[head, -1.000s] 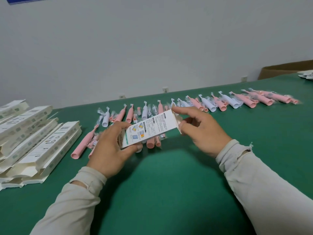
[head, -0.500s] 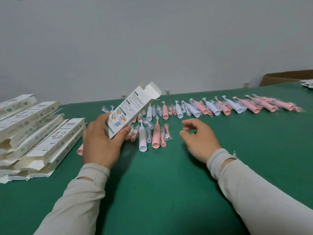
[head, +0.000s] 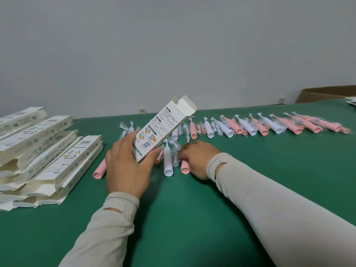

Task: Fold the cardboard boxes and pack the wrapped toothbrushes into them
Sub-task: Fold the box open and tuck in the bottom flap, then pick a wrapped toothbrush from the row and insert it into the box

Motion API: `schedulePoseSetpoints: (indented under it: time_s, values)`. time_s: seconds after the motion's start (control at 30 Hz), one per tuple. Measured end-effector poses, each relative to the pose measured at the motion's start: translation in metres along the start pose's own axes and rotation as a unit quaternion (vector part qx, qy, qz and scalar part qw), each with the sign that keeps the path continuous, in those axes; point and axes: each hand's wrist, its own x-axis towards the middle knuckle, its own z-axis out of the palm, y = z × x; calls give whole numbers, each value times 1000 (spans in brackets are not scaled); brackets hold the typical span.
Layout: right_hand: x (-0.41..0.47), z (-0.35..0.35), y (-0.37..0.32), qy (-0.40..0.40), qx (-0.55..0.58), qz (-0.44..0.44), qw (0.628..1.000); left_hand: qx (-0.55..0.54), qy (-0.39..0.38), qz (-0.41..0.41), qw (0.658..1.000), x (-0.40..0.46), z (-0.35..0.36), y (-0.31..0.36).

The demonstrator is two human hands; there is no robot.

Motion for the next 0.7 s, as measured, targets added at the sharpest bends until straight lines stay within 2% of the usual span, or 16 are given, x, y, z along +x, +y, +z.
schedulePoseSetpoints:
  time_s: [0.3, 0.47, 0.7]
  values:
    - [-72, 13, 32, 31, 0, 18, 999, 10, -35, 23, 999, -6, 2, 7]
    - [-94, 10, 55, 27, 46, 51, 997, 31, -78, 38, 996, -11, 8, 11]
    - [-88, 0, 60, 11, -63, 29, 998, 46, -103, 43, 993, -14, 11, 13]
